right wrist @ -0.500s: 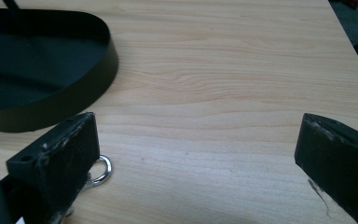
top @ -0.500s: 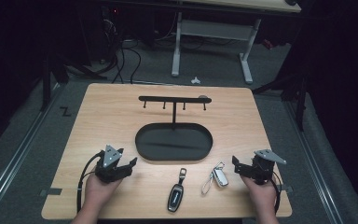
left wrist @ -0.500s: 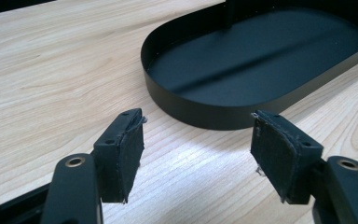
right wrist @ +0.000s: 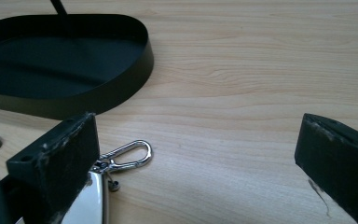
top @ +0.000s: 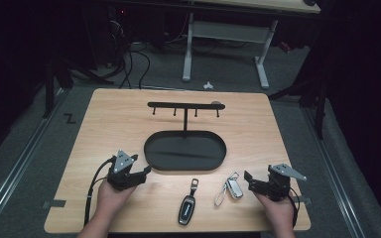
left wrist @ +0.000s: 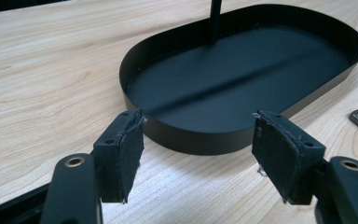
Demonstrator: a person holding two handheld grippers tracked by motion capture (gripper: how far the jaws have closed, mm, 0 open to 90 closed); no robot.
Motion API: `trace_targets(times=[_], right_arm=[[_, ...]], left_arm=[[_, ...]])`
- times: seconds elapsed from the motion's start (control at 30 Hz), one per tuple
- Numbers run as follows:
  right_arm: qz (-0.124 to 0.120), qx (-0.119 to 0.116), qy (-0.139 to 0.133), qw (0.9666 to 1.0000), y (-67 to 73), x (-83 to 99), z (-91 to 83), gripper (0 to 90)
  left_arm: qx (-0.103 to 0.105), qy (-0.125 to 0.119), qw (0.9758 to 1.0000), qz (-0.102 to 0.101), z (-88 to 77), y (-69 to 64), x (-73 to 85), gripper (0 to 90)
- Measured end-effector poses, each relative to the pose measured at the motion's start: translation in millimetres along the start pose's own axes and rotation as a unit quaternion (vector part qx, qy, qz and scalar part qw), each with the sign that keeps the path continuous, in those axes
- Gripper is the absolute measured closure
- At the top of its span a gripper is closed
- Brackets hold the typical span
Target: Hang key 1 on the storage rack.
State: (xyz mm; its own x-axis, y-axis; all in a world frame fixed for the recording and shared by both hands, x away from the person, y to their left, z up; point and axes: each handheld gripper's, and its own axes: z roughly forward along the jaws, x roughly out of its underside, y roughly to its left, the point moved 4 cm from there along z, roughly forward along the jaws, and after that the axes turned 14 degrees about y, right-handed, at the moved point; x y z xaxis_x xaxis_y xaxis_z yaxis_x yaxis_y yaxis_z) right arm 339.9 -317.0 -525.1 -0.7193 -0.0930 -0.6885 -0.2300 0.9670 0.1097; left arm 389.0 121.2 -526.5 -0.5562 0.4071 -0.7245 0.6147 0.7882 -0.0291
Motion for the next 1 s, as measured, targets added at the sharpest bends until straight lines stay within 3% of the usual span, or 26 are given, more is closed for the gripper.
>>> trace_targets(times=[0.13,0.4,0.63,0.67,0.8,1.0], right_arm=[[-0.006,-0.014,0.006,0.9999,6.0,-0.6,0.2,0.2],[-0.026,-0.038,0.008,0.9989,27.9,-1.3,-1.6,0.5],[-0.051,-0.062,0.016,0.9967,67.2,2.5,0.9,1.6],[-0.051,-0.062,0.016,0.9967,67.2,2.5,0.9,1.6],[-0.073,-0.076,0.032,0.9939,95.7,5.7,9.0,1.2],[-0.088,-0.095,0.051,0.9903,119.8,8.9,17.0,1.3]], left_arm=[[-0.008,0.003,0.9999,0.006,-0.5,1.3,0.7,33.2],[0.006,-0.005,0.9999,0.007,-0.1,-0.8,-0.7,33.6],[0.011,-0.004,0.9997,0.020,1.3,-5.9,-0.4,33.8],[0.010,-0.004,0.9997,0.021,1.8,-6.1,-0.5,33.8],[0.007,-0.004,0.9999,0.014,0.5,-3.5,-1.5,33.7],[0.003,0.001,0.9999,0.012,-1.0,-0.5,-0.7,33.7]])
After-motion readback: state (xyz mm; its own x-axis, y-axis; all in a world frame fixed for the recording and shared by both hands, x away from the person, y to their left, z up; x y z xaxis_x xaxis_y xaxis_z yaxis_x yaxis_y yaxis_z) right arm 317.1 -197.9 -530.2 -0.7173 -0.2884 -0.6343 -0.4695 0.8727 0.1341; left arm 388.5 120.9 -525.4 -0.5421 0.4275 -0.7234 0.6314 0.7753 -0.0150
